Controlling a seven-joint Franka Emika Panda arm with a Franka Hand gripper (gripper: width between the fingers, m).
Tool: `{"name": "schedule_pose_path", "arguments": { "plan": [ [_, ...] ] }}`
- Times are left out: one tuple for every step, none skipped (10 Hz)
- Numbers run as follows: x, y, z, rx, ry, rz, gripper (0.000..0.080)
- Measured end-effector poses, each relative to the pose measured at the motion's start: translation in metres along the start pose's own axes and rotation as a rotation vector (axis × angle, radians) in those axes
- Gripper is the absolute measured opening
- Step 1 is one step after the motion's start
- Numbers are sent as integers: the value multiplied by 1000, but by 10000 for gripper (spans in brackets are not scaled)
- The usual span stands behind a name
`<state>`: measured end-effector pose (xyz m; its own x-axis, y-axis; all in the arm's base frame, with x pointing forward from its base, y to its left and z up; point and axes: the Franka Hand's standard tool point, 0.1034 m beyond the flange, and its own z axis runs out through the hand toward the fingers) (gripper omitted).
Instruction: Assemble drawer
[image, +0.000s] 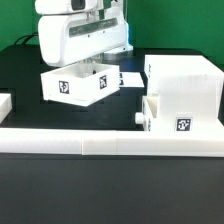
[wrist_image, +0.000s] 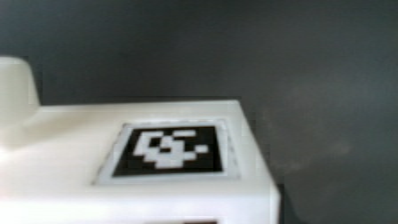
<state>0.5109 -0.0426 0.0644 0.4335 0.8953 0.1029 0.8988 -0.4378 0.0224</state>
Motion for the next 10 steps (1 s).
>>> {"name": "schedule_pose_path", "arguments": {
  "plan": [
    [4, 4, -1, -8, -11, -118, 44],
    [8, 7, -2, -7, -25, -206, 44],
    [10, 9, 0, 8, -39, -264, 44],
    [8, 9, 1, 9, -39, -329, 44],
    [7, 9, 1, 10, -39, -353, 44],
    [8, 9, 1, 12, -39, -358, 44],
    [10, 9, 3, 16, -38, -361, 44],
    [16, 11, 6, 20, -35, -368, 44],
    [26, 14, 9, 24, -33, -381, 44],
    [35, 17, 10, 21, -31, -396, 44]
  ]
}}
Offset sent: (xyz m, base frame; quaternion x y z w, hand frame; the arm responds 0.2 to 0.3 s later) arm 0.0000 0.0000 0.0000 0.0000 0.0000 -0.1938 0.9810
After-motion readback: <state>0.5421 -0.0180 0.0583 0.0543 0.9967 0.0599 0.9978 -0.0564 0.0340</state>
